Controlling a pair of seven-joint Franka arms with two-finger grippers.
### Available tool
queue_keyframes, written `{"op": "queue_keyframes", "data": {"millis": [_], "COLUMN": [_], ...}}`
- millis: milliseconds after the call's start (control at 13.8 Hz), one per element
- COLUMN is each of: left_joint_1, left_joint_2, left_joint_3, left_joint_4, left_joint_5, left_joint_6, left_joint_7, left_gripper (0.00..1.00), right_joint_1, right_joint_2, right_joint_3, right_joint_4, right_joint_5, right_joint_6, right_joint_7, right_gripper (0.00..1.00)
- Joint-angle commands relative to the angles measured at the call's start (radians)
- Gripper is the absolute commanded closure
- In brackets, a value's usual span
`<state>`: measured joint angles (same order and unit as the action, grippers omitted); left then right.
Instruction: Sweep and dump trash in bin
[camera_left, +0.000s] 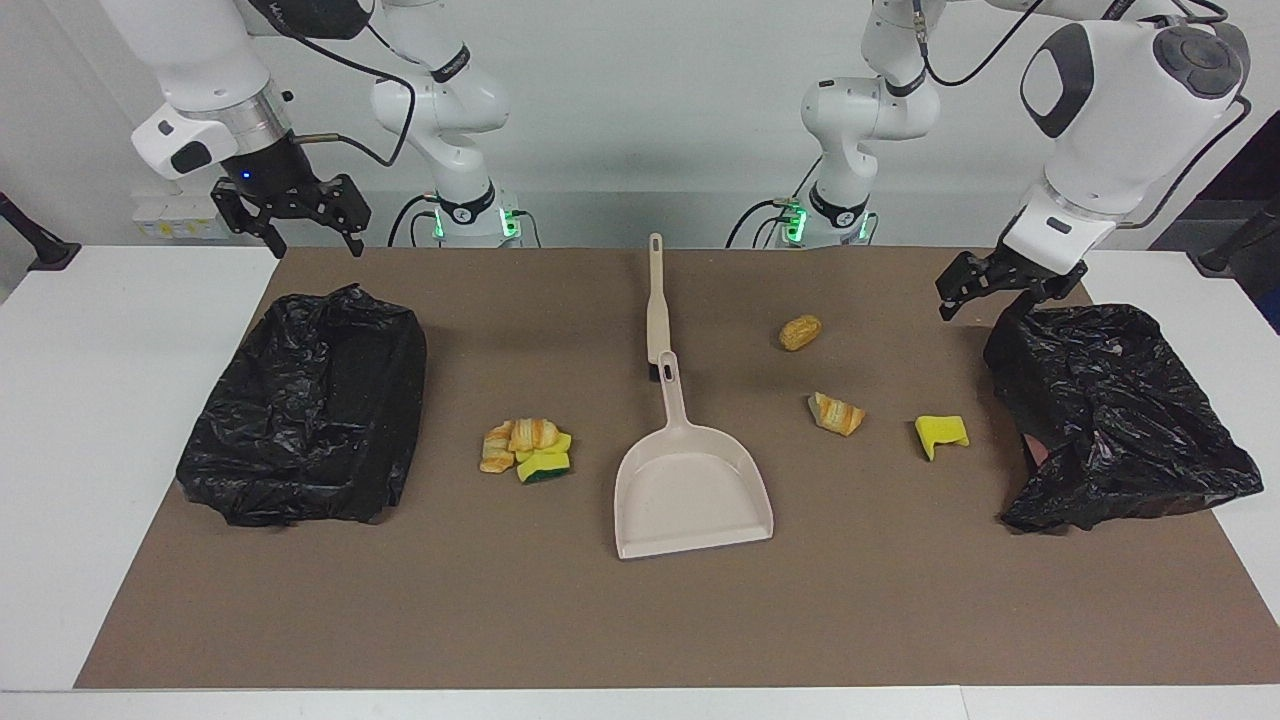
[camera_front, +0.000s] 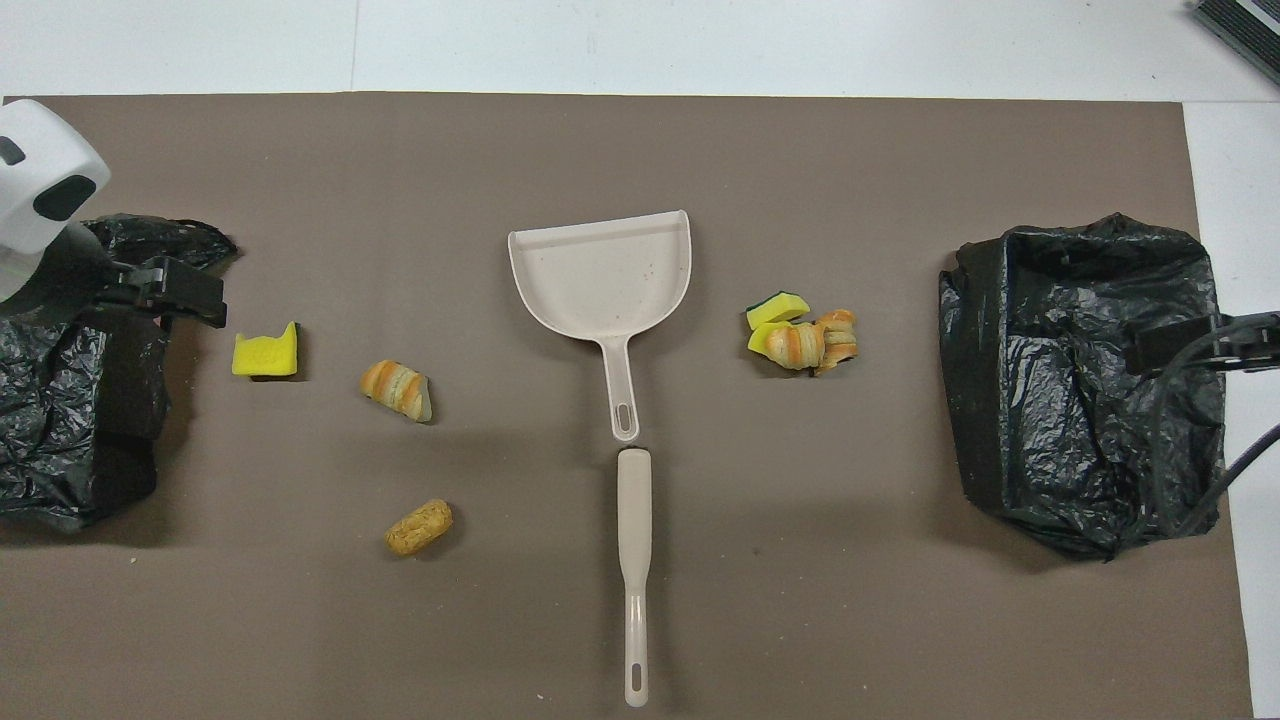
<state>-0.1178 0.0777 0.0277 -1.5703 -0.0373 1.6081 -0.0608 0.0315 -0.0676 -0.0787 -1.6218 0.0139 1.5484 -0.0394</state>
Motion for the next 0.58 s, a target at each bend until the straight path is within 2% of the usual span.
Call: {"op": "queue_keyframes", "data": {"millis": [0, 506], "left_joint_1": [0.009, 0.009], "left_joint_2": [0.004, 0.004], "left_joint_3": [-0.003, -0.003], "left_joint_4": [0.012, 0.012], "left_joint_5": [0.004, 0.004], "left_joint_6": [-0.020, -0.017], "left_joint_7": [0.009, 0.003], "left_gripper": [0.00, 0.00], "right_joint_1": [-0.012, -0.012], "right_joint_2": [0.003, 0.003], "right_joint_3": [0.007, 0.007], "right_joint_4": [0.014, 0.014], "right_joint_5": [0.020, 0.020], "right_joint_6": [-0.019, -0.017], "right_joint_7": [0.003, 0.003], "right_gripper": [0.00, 0.00]}}
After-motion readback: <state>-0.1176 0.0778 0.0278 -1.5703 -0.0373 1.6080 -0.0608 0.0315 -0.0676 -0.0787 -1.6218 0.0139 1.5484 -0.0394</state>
